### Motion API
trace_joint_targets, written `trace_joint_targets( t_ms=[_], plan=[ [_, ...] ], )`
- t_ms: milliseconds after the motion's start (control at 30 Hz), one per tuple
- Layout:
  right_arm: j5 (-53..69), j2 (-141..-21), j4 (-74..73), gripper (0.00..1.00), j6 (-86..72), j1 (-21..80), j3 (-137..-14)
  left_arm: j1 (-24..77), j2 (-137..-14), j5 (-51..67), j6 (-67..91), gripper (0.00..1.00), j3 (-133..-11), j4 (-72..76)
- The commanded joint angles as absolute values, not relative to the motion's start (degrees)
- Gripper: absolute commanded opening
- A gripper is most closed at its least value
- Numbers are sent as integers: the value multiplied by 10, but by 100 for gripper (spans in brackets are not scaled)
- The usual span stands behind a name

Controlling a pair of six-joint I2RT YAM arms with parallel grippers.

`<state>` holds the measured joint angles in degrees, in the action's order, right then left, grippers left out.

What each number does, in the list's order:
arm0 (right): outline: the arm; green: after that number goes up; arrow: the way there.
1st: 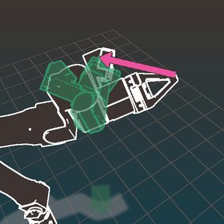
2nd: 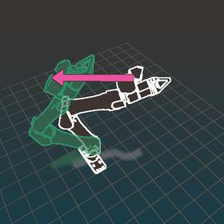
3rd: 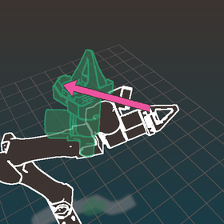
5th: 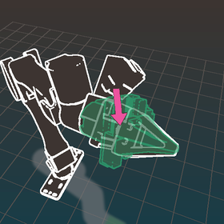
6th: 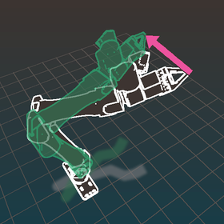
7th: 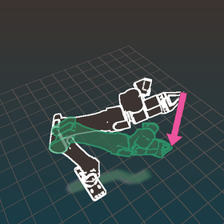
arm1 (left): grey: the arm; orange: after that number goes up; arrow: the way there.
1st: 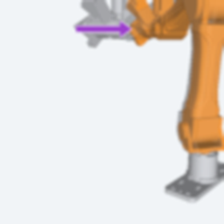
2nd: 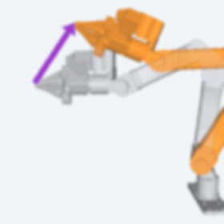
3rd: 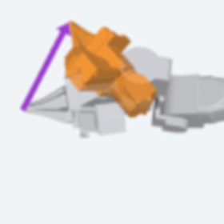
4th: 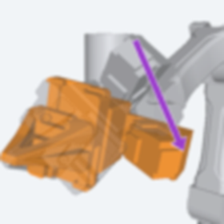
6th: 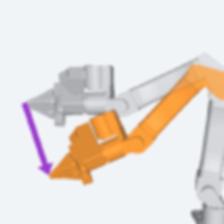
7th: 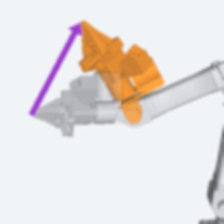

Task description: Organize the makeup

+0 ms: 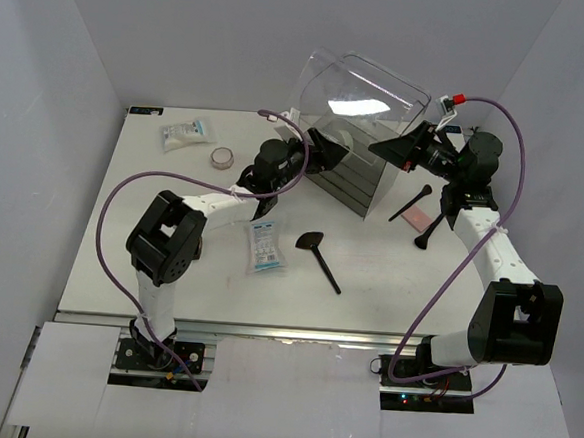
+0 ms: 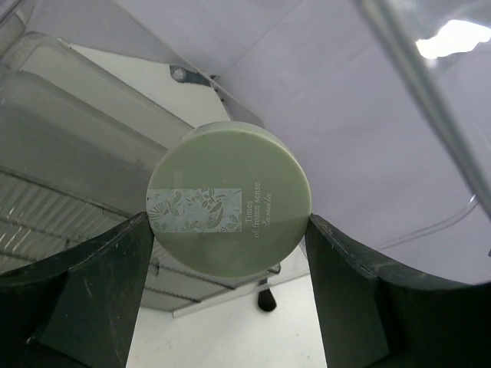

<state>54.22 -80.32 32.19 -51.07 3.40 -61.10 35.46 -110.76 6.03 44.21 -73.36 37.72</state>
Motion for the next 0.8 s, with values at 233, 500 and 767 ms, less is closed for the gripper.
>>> trace_joint_targets(
  t_ms=[233,500,767],
  plan=[
    [570,-771,388,8,-525,36,-607,374,-1170,-25,447,19,-800,457],
    [570,-775,403,8,-542,36,-605,390,-1158,-62,479,22,-741,573],
    [574,-784,443,8,-591,36,-621,396,-1161,-62,485,23,-689,685]
  ],
)
